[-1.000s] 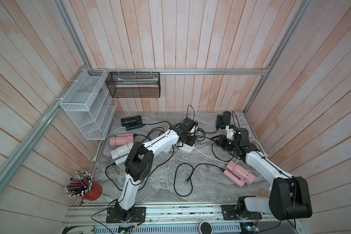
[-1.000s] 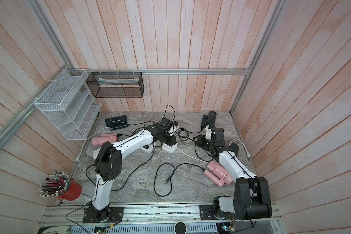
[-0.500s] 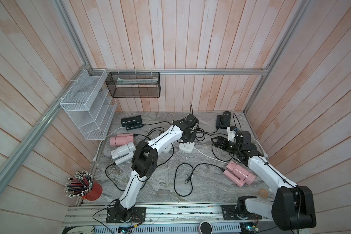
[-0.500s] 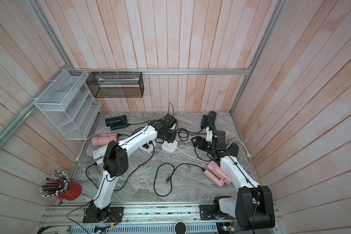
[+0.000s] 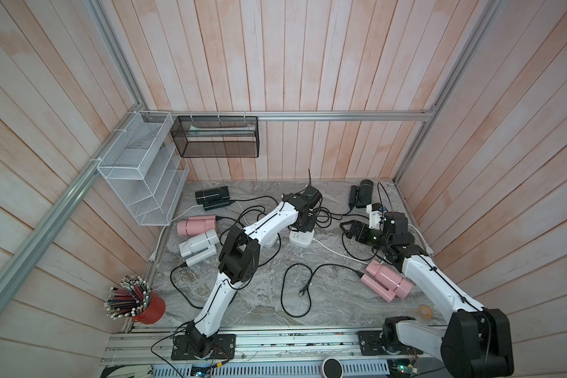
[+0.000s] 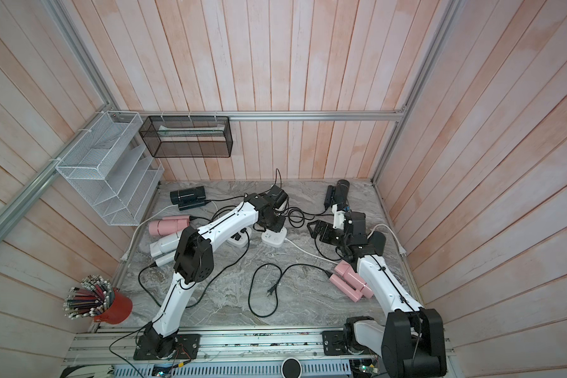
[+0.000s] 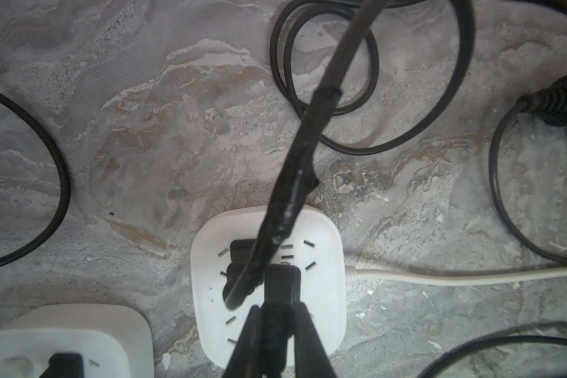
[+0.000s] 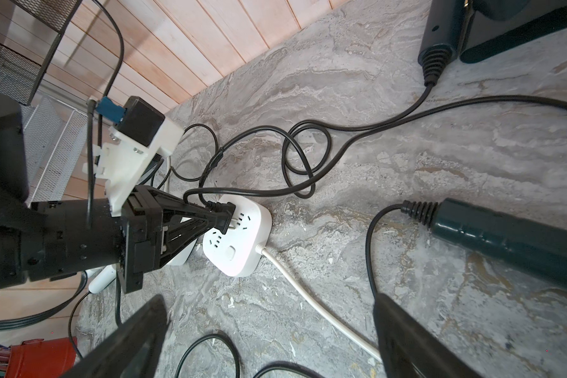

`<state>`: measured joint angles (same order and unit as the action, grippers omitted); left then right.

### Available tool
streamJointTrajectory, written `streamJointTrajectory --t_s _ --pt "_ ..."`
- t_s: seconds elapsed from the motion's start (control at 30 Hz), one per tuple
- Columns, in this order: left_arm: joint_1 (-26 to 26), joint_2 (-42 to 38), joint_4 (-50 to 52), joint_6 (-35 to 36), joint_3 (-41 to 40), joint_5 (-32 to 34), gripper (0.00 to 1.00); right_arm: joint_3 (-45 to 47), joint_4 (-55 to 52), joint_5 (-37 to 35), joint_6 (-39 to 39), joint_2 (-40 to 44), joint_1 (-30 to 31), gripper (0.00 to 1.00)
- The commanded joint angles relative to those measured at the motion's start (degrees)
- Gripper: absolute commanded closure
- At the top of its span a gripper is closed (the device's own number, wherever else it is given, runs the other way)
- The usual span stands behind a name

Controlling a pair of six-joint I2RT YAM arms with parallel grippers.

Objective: Charge the blow dryers
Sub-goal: Insert the plug into the socket.

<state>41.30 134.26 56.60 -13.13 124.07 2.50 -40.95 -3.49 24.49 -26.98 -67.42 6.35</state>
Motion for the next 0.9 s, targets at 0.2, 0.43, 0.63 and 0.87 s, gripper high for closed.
streamJointTrajectory --t_s 0.2,0.43,0.63,0.87 --pt "-0.23 1.71 -0.19 -0.67 2.26 0.68 0.87 1.07 -0.64 0.29 0.88 1.15 0.42 0.01" --pt "-0.22 2.33 -0.61 -0.56 2.74 0.13 0.88 1.05 -0.64 0.38 0.97 0.75 0.51 0.02" --pt "-0.23 2.92 -1.18 -0.53 2.13 -0.13 0.88 1.05 -0.82 0.21 0.88 0.71 0.68 0.02" --pt "-0.25 3.56 -0.78 0.08 2.01 -0.17 0.87 1.20 -0.97 0.03 0.88 0.62 0.77 0.01"
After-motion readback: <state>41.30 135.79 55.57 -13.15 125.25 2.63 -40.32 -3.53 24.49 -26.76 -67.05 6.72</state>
